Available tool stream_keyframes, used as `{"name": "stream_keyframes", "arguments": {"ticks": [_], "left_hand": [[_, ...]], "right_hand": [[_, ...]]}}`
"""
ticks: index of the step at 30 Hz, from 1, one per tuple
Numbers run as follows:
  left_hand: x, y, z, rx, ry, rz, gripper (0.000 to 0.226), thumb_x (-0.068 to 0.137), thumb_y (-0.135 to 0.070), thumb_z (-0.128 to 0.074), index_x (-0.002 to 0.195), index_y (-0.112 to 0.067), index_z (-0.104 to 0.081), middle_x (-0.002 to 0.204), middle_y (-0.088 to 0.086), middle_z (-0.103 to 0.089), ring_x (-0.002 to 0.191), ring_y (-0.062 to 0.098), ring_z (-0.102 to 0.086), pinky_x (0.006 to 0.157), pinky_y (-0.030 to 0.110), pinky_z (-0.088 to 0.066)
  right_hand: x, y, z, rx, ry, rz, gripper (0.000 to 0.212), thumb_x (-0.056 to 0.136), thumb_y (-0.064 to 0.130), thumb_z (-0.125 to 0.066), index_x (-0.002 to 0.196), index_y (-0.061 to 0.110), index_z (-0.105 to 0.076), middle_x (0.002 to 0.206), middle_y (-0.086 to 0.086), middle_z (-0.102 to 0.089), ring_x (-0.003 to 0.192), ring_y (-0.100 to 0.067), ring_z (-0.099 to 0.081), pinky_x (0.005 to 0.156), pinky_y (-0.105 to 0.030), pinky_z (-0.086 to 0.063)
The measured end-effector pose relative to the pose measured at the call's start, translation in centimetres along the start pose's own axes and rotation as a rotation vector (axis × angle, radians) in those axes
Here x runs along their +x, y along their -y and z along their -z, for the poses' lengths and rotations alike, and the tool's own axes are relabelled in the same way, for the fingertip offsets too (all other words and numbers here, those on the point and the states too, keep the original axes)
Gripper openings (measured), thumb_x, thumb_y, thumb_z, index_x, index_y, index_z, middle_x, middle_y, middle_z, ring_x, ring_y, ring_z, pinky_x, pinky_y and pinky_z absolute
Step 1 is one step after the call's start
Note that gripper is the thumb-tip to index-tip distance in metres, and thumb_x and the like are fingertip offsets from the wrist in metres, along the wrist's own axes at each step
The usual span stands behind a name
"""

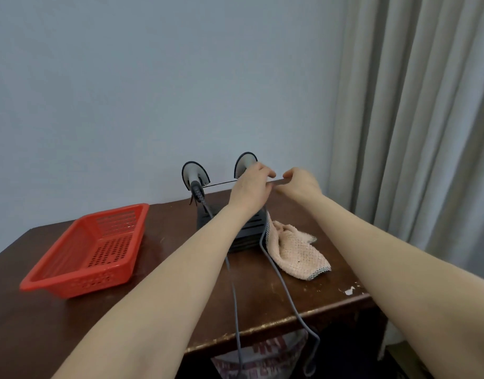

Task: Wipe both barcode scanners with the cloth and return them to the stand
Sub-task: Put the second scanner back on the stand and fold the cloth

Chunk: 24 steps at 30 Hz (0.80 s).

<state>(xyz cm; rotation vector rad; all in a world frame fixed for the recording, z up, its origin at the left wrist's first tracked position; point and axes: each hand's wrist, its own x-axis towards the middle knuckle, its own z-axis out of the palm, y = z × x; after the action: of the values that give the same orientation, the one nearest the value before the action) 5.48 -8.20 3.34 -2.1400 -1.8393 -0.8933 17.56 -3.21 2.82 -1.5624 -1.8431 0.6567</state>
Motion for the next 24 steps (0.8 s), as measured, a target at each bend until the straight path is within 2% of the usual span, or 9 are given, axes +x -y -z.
{"name": "stream_keyframes", "arguments": {"ticks": [3, 6, 8, 11, 13, 15, 19, 21, 24], "left_hand": [[-0.5, -2.2, -1.1, 0.025, 0.130, 0.007, 0.018, 0.092, -0.017, -0.055, 0.095, -0.008, -0.070, 0.109, 0.007, -0.063, 0.100, 0.025, -0.059, 0.084, 0.039, -0.048], [-1.4, -3.3, -2.0, 0.016, 0.260, 0.079, 0.042, 0.096, -0.033, -0.051, 0.064, -0.006, -0.059, 0.073, 0.007, -0.061, 0.075, 0.026, -0.058, 0.070, 0.035, -0.047], [-1.9, -3.6, -2.9, 0.066, 0.375, 0.093, 0.032, 0.098, -0.022, -0.046, 0.075, -0.004, -0.060, 0.081, 0.009, -0.062, 0.082, 0.028, -0.062, 0.074, 0.037, -0.049], [-2.6, -4.3, -3.7, 0.088, 0.544, 0.205, 0.031, 0.093, 0.001, -0.046, 0.121, -0.004, -0.056, 0.114, 0.014, -0.062, 0.095, 0.031, -0.066, 0.072, 0.036, -0.056], [-3.1, -4.8, -3.7, 0.069, 0.693, 0.268, 0.032, 0.091, 0.001, -0.052, 0.123, 0.004, -0.054, 0.110, 0.019, -0.068, 0.090, 0.031, -0.069, 0.055, 0.026, -0.055], [-3.4, -5.4, -3.6, 0.006, 0.770, 0.348, 0.034, 0.092, 0.001, -0.052, 0.125, 0.008, -0.052, 0.108, 0.023, -0.067, 0.083, 0.032, -0.069, 0.053, 0.023, -0.053], [-3.2, -5.3, -3.8, -0.114, 0.736, 0.416, 0.039, 0.093, 0.003, -0.046, 0.131, 0.006, -0.048, 0.108, 0.021, -0.062, 0.094, 0.037, -0.067, 0.084, 0.045, -0.055], [-2.8, -5.1, -3.6, -0.179, 0.658, 0.412, 0.037, 0.092, 0.004, -0.045, 0.129, 0.001, -0.052, 0.115, 0.021, -0.063, 0.097, 0.036, -0.068, 0.083, 0.045, -0.056], [-1.4, -4.5, -2.7, -0.313, 0.403, 0.428, 0.038, 0.096, -0.004, -0.041, 0.132, -0.008, -0.050, 0.130, 0.013, -0.055, 0.105, 0.027, -0.062, 0.078, 0.032, -0.055]], "right_hand": [[-0.7, -2.1, 0.3, -0.145, 0.053, -0.021, 0.054, 0.081, 0.040, -0.065, 0.126, 0.013, -0.055, 0.135, -0.013, -0.052, 0.121, -0.032, -0.052, 0.097, -0.039, -0.047], [-2.0, -4.3, 0.0, -0.225, 0.151, -0.090, 0.039, 0.082, 0.044, -0.063, 0.103, 0.011, -0.062, 0.113, -0.013, -0.063, 0.091, -0.028, -0.062, 0.070, -0.033, -0.051], [-3.0, -5.6, -0.3, -0.252, 0.210, -0.140, 0.037, 0.085, 0.045, -0.061, 0.094, 0.009, -0.060, 0.098, -0.010, -0.063, 0.080, -0.025, -0.061, 0.065, -0.031, -0.049], [-3.8, -7.1, -1.0, -0.279, 0.245, -0.186, 0.046, 0.088, 0.052, -0.055, 0.095, 0.007, -0.059, 0.100, -0.009, -0.062, 0.096, -0.028, -0.063, 0.079, -0.036, -0.053], [-4.2, -7.3, -1.5, -0.248, 0.280, -0.228, 0.051, 0.086, 0.059, -0.054, 0.076, 0.008, -0.053, 0.089, -0.008, -0.060, 0.093, -0.028, -0.065, 0.080, -0.038, -0.055], [-4.4, -7.3, -1.7, -0.215, 0.299, -0.266, 0.052, 0.085, 0.058, -0.056, 0.069, 0.010, -0.050, 0.076, -0.006, -0.057, 0.077, -0.025, -0.062, 0.071, -0.033, -0.054], [-4.3, -6.7, -1.1, 0.033, 0.268, -0.331, 0.031, 0.086, 0.027, -0.066, 0.065, 0.007, -0.054, 0.063, -0.006, -0.053, 0.054, -0.018, -0.048, 0.057, -0.029, -0.045], [-3.9, -6.1, -0.6, 0.315, 0.244, -0.361, 0.017, 0.082, 0.012, -0.062, 0.067, 0.006, -0.057, 0.061, -0.008, -0.052, 0.053, -0.018, -0.045, 0.052, -0.027, -0.040], [-3.2, -4.7, 0.6, 0.728, 0.177, -0.368, 0.009, 0.083, 0.011, -0.055, 0.085, 0.009, -0.063, 0.075, -0.008, -0.060, 0.072, -0.023, -0.055, 0.067, -0.032, -0.047]]}}
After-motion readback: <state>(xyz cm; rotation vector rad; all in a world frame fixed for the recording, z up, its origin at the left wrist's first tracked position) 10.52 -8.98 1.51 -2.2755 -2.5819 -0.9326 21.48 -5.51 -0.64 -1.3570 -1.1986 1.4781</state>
